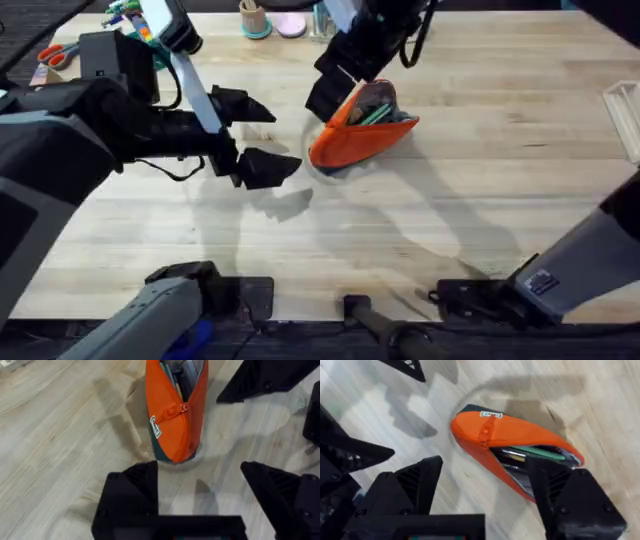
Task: Unzip the bag, pick up the pens from the table one at a time and place them inside, then zip the bag closed.
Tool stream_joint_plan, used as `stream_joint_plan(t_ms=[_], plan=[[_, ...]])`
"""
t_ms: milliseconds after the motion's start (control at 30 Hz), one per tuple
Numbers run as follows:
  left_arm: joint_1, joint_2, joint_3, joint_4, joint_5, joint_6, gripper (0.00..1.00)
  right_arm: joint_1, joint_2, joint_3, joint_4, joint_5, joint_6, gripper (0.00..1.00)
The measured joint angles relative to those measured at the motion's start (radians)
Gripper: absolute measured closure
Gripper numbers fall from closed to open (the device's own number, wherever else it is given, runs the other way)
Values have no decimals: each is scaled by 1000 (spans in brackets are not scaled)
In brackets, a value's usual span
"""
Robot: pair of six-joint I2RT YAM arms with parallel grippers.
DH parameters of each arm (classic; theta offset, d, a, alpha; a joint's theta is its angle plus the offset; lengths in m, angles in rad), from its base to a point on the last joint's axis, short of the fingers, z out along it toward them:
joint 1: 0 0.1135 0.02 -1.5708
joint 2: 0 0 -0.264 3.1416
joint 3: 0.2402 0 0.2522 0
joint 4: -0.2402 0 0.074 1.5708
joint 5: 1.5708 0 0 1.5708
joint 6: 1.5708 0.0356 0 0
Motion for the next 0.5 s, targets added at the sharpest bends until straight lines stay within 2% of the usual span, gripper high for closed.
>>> stream_joint_plan(t_ms=[500], plan=[[0,0,0,0,0,0,6,4,126,0,15,-20,-1,6]])
